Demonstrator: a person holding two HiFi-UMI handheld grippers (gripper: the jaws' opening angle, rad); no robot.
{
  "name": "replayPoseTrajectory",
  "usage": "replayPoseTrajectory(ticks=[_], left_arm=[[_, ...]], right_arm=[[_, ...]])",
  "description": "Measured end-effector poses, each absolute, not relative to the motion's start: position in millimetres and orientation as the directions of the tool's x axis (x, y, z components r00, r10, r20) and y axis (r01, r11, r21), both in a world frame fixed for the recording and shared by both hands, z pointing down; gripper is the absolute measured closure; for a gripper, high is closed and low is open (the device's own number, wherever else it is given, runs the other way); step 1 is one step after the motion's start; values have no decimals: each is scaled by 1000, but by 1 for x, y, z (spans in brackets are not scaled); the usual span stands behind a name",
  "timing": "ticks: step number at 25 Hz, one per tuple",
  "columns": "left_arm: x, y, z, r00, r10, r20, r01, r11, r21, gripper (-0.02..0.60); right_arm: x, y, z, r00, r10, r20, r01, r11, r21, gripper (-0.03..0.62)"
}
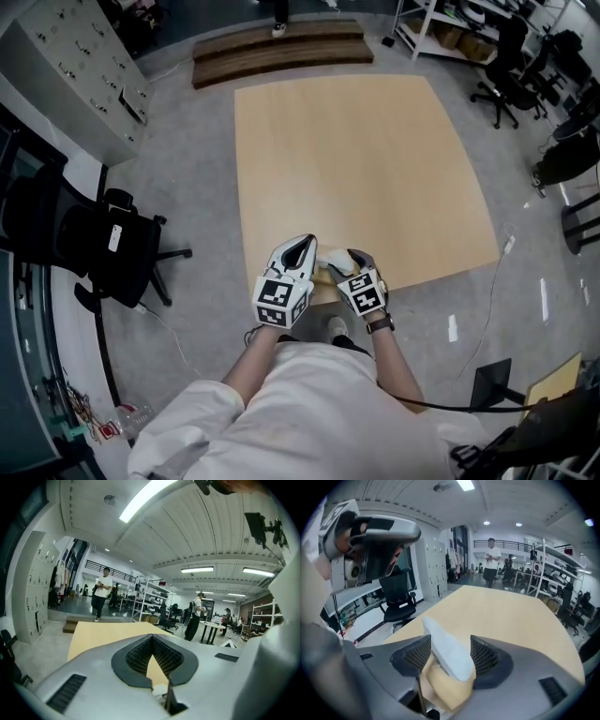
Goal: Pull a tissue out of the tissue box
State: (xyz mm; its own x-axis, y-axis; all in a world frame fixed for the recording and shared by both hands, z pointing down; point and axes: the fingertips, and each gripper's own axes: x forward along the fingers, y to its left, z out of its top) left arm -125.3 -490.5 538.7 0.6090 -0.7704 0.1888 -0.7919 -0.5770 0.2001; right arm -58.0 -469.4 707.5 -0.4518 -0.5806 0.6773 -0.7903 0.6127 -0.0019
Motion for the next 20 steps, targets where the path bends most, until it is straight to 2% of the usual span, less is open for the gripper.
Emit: replayPoseTrajectory(ticks=[3,10,11,12,14,20], left_arm=[[-128,-491,541,609,-769,195,-792,-577,199,592],[-144,-489,550,588,-782,209,-808,-555,200,592],[-145,-489,550,586,-783,210,-809,-552,201,592],[-146,-489,550,584,-784,210,-811,-549,204,592],[-149,-489,550,582,-786,209,-812,-545,210,592],[-153,-484,548,588,-785,196,-807,-550,215,592]], right_arm=[[-57,-463,734,-424,-551,719,-785,620,13,350],[-56,-468,747,-361,-597,716,-803,590,86,365],[-56,-469,745,-356,-601,716,-801,590,98,424],[-57,-470,744,-350,-604,716,-798,592,109,517],[-59,-469,742,-346,-604,718,-792,598,121,578],[-55,-465,724,-334,-643,689,-817,562,128,589]])
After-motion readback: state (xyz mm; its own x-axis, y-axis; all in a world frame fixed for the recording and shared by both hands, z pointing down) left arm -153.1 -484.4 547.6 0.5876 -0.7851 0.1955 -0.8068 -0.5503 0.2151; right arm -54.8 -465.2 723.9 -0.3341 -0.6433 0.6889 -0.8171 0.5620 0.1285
